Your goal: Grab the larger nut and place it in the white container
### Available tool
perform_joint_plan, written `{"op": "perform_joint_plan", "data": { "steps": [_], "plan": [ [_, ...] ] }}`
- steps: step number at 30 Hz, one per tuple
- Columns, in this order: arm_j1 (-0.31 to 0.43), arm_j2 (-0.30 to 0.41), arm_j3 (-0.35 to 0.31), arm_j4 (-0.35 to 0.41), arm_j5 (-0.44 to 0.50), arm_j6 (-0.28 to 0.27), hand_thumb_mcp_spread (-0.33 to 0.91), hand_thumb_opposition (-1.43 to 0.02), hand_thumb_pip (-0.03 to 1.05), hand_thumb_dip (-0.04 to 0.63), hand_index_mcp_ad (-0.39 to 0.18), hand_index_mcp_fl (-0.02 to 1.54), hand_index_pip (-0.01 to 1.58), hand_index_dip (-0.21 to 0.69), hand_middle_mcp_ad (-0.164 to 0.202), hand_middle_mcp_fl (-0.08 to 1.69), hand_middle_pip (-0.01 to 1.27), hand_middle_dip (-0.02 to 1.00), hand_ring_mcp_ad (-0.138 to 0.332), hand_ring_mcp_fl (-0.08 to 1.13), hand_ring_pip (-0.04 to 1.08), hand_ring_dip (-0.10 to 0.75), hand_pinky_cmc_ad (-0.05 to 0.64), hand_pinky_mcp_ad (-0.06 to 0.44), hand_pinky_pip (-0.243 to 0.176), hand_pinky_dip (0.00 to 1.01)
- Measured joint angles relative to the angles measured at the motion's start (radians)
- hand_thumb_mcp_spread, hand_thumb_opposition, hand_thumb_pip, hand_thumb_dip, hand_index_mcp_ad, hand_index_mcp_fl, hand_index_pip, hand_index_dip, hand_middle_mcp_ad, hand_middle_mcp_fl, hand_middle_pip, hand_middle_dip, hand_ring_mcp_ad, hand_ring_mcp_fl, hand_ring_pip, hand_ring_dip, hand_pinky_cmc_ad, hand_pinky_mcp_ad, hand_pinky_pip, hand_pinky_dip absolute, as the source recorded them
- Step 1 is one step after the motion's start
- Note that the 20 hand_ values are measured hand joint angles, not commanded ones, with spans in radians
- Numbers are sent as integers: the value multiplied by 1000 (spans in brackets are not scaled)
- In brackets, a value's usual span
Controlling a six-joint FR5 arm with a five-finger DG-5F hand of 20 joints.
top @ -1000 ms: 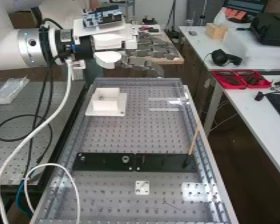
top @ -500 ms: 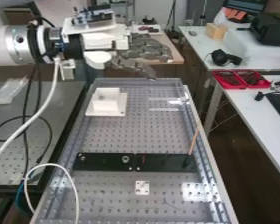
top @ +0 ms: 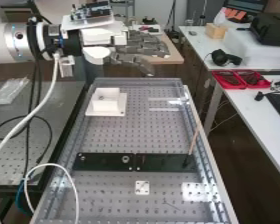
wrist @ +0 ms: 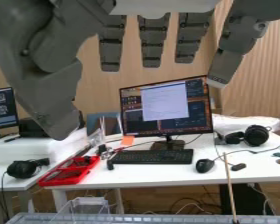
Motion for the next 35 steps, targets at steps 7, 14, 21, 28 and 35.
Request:
{"op": "perform_joint_plan", "data": {
  "steps": [7, 14, 21, 28, 35],
  "plan": [
    [4, 2, -1, 8, 3, -3, 194, -805, 747, 215, -171, 19, 421, -52, 59, 0, 126, 255, 145, -2, 91, 155, 368, 293, -105, 681],
    [6, 1, 9, 1, 2, -12, 194, -805, 730, 215, -171, 19, 405, -47, 59, 0, 126, 255, 141, -2, 91, 155, 363, 307, -108, 681],
    [5, -4, 27, -20, -3, -26, 195, -805, 730, 215, -155, 35, 405, -47, 61, 0, 126, 255, 141, -2, 91, 155, 379, 311, -105, 681],
    [5, -5, 32, -19, -5, -23, 195, -805, 730, 215, -155, 35, 384, -45, 61, 0, 126, 255, 143, -2, 93, 155, 379, 311, -105, 681],
    [1, -8, 34, -16, -11, -20, 190, -805, 730, 215, -154, 40, 358, -26, 61, 0, 126, 255, 143, -2, 89, 155, 379, 311, -105, 681]
  ]
}}
